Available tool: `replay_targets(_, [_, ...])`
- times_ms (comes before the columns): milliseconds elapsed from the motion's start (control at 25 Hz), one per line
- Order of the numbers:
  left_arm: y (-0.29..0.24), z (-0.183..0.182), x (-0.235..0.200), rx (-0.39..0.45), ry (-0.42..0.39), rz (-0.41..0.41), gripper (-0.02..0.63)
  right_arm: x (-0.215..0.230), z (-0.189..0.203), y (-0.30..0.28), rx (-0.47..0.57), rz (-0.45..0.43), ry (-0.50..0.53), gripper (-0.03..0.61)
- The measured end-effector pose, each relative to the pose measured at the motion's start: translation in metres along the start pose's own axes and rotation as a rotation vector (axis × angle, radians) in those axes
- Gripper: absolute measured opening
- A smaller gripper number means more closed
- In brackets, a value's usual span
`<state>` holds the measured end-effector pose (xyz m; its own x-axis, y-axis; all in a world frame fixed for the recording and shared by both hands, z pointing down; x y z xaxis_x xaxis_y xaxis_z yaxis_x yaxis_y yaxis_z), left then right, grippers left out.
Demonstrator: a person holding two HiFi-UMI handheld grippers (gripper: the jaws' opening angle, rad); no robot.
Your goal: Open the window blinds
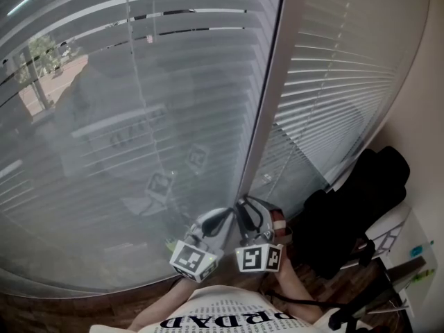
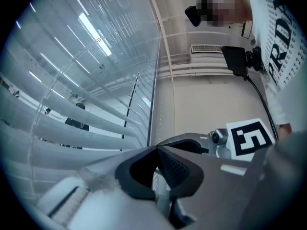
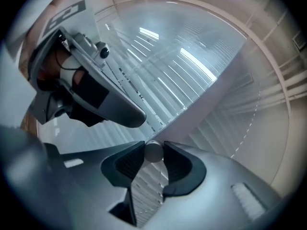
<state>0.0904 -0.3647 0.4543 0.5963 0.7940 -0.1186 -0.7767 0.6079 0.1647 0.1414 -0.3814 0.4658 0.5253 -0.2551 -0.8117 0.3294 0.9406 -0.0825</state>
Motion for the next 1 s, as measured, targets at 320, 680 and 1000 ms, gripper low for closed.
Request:
replay_targets(320, [0.0,0.002,0.001,0.008,-0.004,0.01,-0.008,0.004,0.002,0.001,0.03,-0.003,-0.242,0.133])
replay_targets(680, [0.0,0.003,0.001,0.005,-0.003,0.018,-0.008,0.01,0.005,0.001,0.072,-0.001,-0.494,0.133])
replay_targets(1000, [0.001,0.008,0.001,-0.005,-0.028,0.032,-0.008,0.011,0.01,0.002,0.093,-0.013,-0.661,0.133])
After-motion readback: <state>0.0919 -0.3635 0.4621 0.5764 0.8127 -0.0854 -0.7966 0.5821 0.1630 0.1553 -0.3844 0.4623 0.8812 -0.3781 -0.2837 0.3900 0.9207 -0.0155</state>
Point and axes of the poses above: the fingertips, and each gripper's own axes: y backward along the fingers, x to its right, z out of its underside, the point moved 3 cm from there along y, backward along the fingers, and after that the axes turned 4 degrees about y, right-handed, at the moved point
